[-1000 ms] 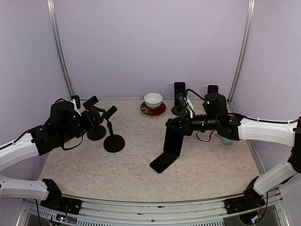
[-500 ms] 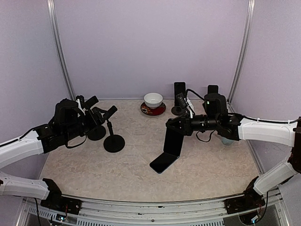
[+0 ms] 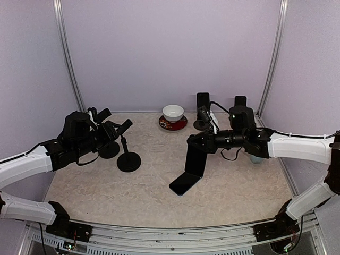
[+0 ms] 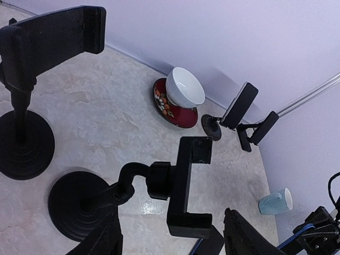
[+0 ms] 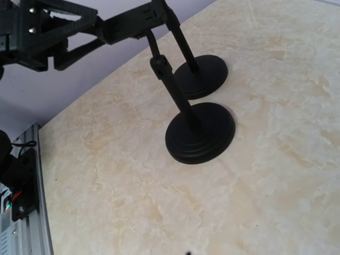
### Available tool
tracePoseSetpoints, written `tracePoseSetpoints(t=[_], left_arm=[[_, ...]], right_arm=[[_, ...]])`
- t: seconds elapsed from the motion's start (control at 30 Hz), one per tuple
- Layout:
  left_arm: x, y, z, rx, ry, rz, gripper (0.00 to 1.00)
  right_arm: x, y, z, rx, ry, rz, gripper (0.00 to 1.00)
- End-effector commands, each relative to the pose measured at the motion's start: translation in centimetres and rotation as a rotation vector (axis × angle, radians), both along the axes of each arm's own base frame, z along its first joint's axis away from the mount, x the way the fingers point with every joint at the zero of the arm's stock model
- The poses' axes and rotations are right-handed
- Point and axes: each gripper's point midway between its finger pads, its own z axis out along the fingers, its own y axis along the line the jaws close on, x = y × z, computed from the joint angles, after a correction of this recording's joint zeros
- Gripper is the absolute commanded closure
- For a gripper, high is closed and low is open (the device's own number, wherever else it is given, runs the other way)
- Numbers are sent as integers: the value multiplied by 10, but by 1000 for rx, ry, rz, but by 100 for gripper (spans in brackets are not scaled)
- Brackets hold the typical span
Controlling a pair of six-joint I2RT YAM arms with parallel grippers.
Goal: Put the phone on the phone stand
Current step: Pick up the phone stand from the center of the board.
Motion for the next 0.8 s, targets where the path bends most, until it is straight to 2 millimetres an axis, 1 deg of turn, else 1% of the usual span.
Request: tracePoseSetpoints(t=[0.0,0.07,0.27,0.43,0.57,0.77], left_arm=[[4,-4,4,-24,-21,-15,40],[5,-5,3,-26,-19,-20,42],[6,-8,-1,-28,-9,-27,43],[6,-8,-2,-34,-10,-28,53],[6,-10,-3,-41,-7,-32,58],[5,-10,-4,-48,-6,-36,68]], right_arm=[[10,3,20,33,-48,-7,100],[10,3,18,31,-45,-6,100],[12,4,16,27,-44,-9,100],[12,5,15,25,-41,-8,100],[13,5,14,23,-39,-9,100],[13,4,12,19,-38,-11,100]])
